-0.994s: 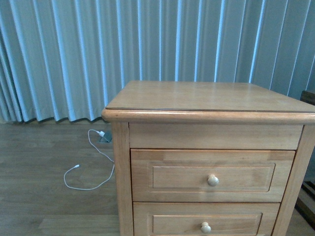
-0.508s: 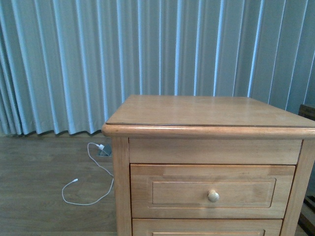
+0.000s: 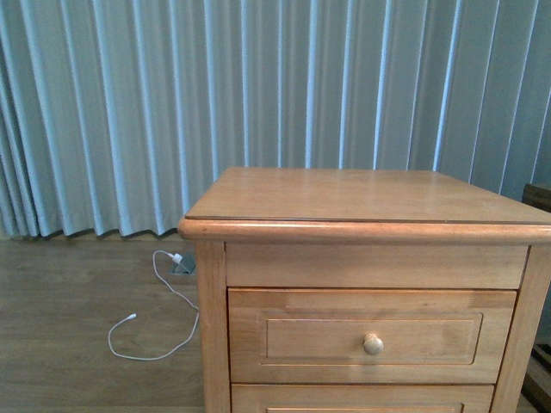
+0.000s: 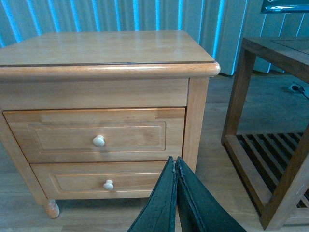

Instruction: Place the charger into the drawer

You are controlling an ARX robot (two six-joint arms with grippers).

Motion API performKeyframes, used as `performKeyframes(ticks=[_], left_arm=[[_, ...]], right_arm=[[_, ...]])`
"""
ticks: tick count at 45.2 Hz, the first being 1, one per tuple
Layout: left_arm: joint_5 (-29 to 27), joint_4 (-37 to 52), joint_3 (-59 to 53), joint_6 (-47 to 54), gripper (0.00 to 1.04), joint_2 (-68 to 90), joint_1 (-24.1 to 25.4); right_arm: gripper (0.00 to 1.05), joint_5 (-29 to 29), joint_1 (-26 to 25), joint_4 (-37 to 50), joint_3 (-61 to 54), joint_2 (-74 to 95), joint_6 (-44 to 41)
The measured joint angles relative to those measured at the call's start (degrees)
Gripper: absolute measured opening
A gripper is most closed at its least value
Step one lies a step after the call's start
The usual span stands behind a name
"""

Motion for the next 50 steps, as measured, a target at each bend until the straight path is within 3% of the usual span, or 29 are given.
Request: performKeyframes(ticks=[37, 41, 50], left_arm=[[0.00, 0.00, 0.00, 0.00, 0.99, 0.00, 0.00], [-0.07, 0.00, 0.00, 0.00, 0.99, 0.00, 0.00], [-0.02, 0.00, 0.00, 0.00, 0.99, 0.00, 0.00]], right_arm=[[0.02, -0.04, -0.07, -15.80, -3.93, -20.52, -0.02], [0.02, -0.09, -0.07, -25.44, -3.89, -28.35, -0.04], [0.02, -0.09, -0.07, -26.05, -3.89, -30.42, -0.04]])
